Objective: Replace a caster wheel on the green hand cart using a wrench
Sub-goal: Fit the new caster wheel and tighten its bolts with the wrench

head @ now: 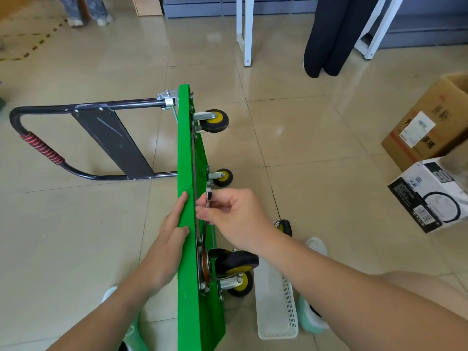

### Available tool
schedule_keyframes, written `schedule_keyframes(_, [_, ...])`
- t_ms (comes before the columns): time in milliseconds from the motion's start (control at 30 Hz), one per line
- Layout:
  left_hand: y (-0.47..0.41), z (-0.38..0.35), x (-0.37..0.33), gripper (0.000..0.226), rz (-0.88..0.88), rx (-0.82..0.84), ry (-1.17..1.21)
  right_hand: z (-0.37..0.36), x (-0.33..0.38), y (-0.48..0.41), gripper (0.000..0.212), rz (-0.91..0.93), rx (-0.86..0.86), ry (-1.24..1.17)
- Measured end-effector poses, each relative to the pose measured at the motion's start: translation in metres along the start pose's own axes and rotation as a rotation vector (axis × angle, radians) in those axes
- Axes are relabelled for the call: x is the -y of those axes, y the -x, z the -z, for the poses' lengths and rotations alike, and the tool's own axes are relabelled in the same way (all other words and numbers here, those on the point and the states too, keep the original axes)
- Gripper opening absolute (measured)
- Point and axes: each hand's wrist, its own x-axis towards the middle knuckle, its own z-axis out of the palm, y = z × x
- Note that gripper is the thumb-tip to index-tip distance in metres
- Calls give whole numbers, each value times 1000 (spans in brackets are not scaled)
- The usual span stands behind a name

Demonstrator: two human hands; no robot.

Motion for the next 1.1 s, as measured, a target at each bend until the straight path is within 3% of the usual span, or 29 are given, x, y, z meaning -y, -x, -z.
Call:
schedule_keyframes(433, [-1, 1, 4, 73, -7, 2, -14, -1, -1, 6, 35, 114, 11, 4])
schedule_keyframes(633, [-2, -1, 4, 70, -10, 7, -31, -5, -7, 11, 18, 184, 24, 30])
schedule_keyframes(867, [2, -1, 0, 58, -30, -17, -49, -12, -9, 16, 34, 262, 63, 140])
schedule_keyframes(1100, [2, -1, 1, 60, -38, -18, -35, -12, -11, 15, 30, 241, 50, 129])
